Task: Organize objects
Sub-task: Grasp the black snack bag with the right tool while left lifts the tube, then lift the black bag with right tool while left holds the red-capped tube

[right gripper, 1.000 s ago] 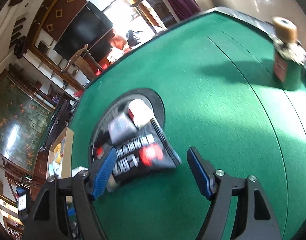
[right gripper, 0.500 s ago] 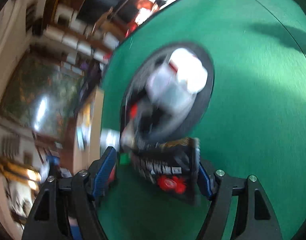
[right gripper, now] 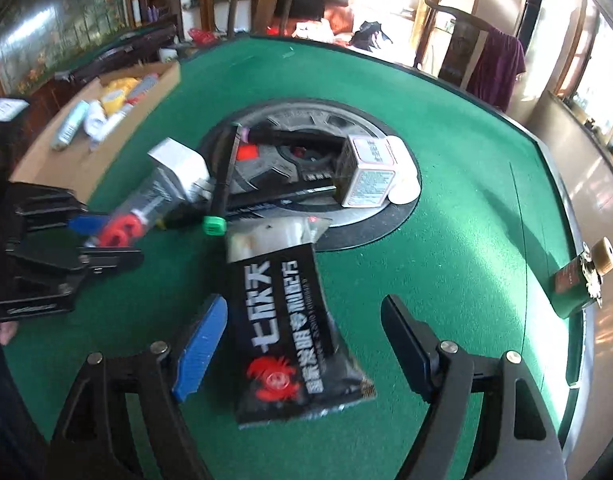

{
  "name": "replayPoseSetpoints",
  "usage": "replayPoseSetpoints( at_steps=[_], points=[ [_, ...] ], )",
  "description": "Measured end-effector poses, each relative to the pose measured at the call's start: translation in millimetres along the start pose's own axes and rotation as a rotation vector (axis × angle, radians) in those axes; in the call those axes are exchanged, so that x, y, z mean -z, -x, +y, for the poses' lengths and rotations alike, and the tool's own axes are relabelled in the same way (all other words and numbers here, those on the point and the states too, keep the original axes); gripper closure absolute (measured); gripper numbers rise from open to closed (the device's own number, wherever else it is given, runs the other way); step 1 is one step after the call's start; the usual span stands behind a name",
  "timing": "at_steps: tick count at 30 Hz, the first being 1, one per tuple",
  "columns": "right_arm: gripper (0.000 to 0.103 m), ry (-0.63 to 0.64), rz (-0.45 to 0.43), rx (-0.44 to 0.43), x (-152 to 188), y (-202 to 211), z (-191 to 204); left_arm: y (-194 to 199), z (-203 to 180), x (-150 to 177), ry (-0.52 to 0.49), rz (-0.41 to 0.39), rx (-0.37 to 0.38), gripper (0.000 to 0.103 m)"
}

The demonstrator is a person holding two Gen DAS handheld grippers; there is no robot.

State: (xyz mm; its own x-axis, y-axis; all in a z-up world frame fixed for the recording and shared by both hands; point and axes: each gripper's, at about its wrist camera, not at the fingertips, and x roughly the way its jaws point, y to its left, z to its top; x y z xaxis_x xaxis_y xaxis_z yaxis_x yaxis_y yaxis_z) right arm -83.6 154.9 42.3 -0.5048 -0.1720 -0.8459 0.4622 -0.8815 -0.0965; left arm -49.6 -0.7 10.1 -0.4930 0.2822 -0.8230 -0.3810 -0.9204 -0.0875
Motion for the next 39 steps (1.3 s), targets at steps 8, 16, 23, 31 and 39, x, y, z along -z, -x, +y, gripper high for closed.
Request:
replayPoseSetpoints(
  at_steps=[8, 16, 23, 31, 39],
  points=[
    [0.057, -0.077, -0.023, -0.017, 10.3, -11.7, -12.1, 0.1, 4.7, 0.2, 0.036, -0.031, -0.001, 0.089],
    [0.058, -0.184, -0.094, 0.002, 11.6, 14.0, -29.2, 20.7, 15.6, 0.6, 0.081, -0.104, 0.046, 0.089],
    [0.058, -0.214, -0.089, -0.032, 11.5, 10.5, -30.8, 9.3, 8.8, -0.5, 0.057, -0.055, 0.031, 0.089],
    [0.058, -0.211, -0.117, -0.034, 14.4, 14.5, -25.4, 10.6, 5.0, 3.9, 0.048, -0.084, -0.014, 0.091],
    [0.058, -0.200, -0.095, -0.016, 15.9, 9.6, -21.0, 6.5, 8.2, 3.2, 0.060, -0.067, -0.029, 0.091]
  ],
)
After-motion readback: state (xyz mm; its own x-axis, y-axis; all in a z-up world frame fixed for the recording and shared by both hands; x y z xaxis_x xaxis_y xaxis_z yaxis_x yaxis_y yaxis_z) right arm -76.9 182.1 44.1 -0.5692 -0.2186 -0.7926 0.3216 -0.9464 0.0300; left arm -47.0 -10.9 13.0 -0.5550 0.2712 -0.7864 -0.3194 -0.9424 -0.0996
